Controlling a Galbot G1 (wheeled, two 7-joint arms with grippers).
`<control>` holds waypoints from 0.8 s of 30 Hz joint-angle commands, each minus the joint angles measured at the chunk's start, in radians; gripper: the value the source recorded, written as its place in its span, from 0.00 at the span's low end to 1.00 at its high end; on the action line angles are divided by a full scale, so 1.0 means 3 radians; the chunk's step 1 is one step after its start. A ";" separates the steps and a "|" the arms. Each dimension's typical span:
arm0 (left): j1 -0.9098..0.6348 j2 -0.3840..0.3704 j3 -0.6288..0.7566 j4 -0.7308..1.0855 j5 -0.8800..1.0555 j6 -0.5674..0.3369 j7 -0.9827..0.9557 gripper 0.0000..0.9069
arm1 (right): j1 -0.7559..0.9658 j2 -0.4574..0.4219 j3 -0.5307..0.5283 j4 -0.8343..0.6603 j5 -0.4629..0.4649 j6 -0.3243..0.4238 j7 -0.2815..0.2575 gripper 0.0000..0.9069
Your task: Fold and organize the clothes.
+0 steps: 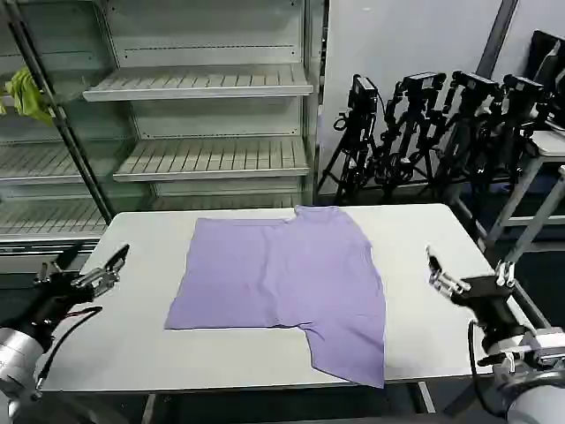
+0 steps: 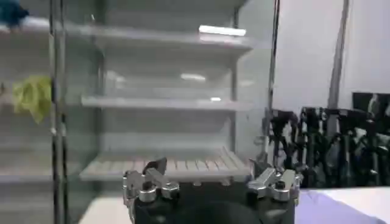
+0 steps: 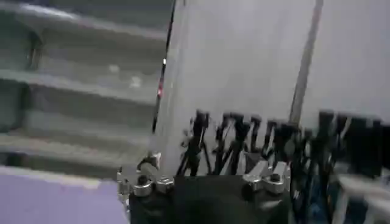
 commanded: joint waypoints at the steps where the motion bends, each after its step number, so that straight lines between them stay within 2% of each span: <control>1: 0.0106 0.0072 0.0085 0.0021 -0.0240 0.0121 -0.0075 1.00 | -0.0283 -0.0036 -0.0092 0.0039 0.0452 -0.0085 0.0111 1.00; 5: 0.0092 0.0089 0.0226 0.0091 -0.0169 0.0125 -0.0064 1.00 | -0.0342 -0.0004 -0.0274 0.0047 0.0400 -0.0096 0.0147 1.00; 13: 0.0069 0.0080 0.0584 0.0238 0.0206 0.0111 0.0031 1.00 | -0.0486 0.0042 -0.0751 0.0054 0.0036 -0.0078 0.0156 1.00; 24: -0.0026 0.0048 0.0830 0.0458 0.0355 0.0104 0.0081 1.00 | -0.0477 0.0121 -0.1086 -0.0050 -0.0129 -0.0071 0.0146 1.00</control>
